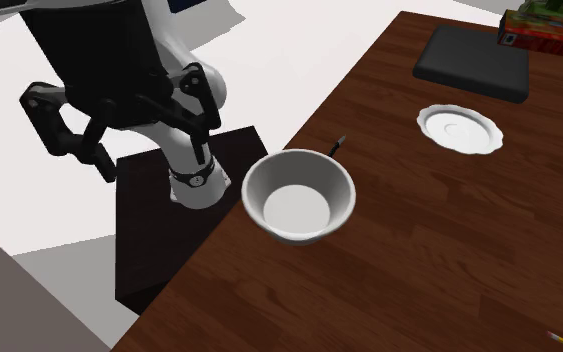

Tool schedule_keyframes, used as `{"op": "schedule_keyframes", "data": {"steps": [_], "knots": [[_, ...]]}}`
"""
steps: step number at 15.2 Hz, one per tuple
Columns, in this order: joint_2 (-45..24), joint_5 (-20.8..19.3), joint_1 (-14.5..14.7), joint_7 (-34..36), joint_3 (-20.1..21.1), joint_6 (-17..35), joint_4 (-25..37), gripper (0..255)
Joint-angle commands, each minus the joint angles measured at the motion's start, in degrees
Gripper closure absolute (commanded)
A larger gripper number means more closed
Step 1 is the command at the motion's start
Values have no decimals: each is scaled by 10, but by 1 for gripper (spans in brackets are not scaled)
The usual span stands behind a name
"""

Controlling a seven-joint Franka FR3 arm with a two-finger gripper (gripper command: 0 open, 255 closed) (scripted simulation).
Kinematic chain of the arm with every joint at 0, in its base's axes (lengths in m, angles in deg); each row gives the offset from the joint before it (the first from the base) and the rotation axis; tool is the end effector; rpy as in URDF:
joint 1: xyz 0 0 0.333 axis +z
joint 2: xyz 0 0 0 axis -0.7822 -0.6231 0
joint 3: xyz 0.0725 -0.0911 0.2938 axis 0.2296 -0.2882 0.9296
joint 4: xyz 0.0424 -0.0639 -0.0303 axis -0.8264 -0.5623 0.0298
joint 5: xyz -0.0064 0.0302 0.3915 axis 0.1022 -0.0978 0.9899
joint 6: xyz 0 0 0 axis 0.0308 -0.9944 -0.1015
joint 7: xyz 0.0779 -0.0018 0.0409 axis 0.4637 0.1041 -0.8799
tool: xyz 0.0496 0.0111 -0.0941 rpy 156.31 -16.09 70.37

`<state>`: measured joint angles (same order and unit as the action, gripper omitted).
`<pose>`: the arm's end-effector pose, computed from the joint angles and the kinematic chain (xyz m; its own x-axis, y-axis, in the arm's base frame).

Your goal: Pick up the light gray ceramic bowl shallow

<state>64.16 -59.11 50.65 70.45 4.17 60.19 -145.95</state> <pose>0.3257 -0.0102 0.6047 0.9940 -0.0855 0.0687 -0.0864 -0.9962 0.0103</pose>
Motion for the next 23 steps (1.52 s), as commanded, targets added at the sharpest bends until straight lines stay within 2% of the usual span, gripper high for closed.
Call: {"op": "schedule_keyframes", "data": {"steps": [1, 9, 15, 23], "knots": [[0, 0, 0, 0, 0, 0, 0, 0], [38, 99, 43, -30, -29, 111, -158, 0], [45, 187, 92, -64, -44, 202, -260, 0], [23, 199, 98, -86, -46, 269, -307, 0]]}}
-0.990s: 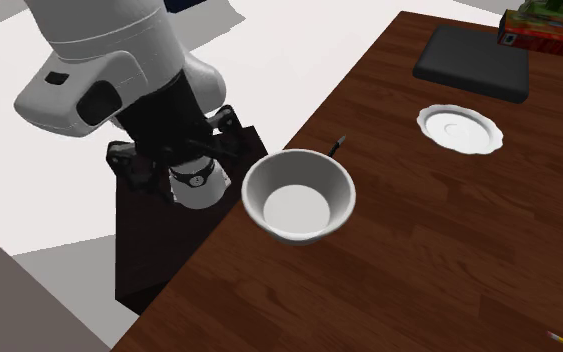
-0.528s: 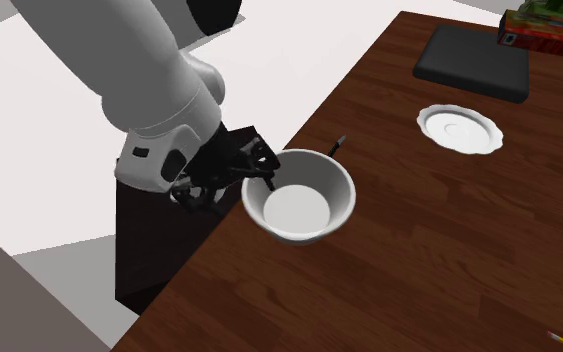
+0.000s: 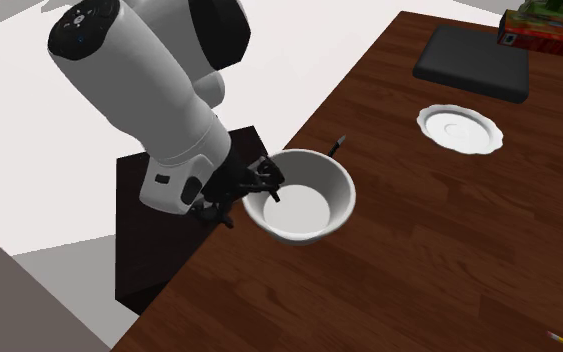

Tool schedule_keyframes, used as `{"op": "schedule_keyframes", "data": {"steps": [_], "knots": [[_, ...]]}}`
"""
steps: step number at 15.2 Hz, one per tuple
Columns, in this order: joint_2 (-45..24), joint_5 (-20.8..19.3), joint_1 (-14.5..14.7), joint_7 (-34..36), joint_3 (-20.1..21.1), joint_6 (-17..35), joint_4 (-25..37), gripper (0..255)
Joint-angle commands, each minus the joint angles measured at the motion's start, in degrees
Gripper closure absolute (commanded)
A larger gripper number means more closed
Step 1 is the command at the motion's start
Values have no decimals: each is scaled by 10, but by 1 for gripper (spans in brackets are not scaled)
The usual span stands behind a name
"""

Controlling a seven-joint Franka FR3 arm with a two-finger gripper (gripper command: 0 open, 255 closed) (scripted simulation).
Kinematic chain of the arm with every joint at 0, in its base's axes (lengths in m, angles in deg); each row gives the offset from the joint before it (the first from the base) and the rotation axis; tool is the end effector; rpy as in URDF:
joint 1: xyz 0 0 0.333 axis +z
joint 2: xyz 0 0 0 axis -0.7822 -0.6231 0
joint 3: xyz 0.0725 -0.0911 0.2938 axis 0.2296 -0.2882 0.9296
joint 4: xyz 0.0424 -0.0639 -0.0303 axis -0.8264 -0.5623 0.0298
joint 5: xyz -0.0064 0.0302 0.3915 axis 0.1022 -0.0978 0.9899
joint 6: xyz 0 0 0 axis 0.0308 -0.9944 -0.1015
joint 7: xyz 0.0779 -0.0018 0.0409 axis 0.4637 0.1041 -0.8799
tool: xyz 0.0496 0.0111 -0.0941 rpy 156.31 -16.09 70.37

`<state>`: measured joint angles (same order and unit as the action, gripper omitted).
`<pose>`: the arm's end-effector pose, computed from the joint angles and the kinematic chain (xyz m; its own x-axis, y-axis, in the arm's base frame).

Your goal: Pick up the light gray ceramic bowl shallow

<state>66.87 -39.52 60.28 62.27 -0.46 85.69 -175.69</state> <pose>0.3048 0.0387 0.4136 0.9994 0.0074 0.0331 0.0182 -0.9405 -0.3394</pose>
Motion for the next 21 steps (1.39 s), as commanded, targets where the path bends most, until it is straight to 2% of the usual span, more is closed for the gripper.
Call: {"op": "schedule_keyframes", "data": {"steps": [1, 2, 3, 12, 21], "knots": [[-4, 3, 1, -4, 0, 14, -9, 0], [-4, 3, 1, -4, 0, 14, -10, 0], [-3, 2, 1, -4, 0, 13, -10, 255], [-4, 3, 1, -4, 0, 14, -9, 255], [20, -10, -4, 22, 2, -63, 46, 255]]}}
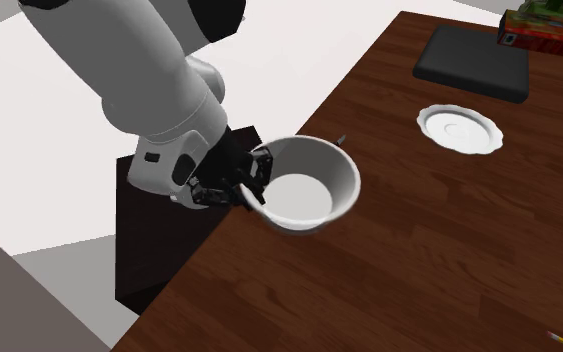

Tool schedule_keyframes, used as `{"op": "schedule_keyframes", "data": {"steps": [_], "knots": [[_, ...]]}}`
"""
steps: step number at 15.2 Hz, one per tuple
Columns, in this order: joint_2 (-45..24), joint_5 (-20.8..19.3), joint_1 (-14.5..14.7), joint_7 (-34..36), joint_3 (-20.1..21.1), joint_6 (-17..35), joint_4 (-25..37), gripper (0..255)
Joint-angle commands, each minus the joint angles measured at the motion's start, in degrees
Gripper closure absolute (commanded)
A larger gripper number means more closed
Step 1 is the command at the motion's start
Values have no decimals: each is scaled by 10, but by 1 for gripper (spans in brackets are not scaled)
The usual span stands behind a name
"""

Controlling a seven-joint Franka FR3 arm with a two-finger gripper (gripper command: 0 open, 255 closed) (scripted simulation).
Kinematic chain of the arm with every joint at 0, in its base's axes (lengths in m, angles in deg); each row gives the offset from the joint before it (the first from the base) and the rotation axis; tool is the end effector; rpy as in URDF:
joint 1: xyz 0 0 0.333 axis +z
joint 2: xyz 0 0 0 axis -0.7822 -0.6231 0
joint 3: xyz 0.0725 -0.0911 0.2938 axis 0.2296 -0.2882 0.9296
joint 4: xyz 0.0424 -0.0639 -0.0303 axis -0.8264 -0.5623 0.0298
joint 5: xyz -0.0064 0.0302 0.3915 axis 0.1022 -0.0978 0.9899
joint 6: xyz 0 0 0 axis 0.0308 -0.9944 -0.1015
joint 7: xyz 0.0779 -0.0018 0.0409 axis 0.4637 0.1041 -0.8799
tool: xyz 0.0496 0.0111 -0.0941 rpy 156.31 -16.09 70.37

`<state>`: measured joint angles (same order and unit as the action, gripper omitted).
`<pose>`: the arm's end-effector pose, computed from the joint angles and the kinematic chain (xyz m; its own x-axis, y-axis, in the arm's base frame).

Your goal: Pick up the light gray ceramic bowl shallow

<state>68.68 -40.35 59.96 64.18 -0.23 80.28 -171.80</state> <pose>0.3045 0.0393 0.4475 0.9994 0.0071 0.0338 0.0181 -0.9406 -0.3392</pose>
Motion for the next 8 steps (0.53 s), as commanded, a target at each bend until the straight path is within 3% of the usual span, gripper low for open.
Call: {"op": "schedule_keyframes", "data": {"steps": [1, 8], "knots": [[4, -2, -1, 5, 0, -17, 14, 255], [10, -7, -2, 18, 0, -57, 49, 255]]}}
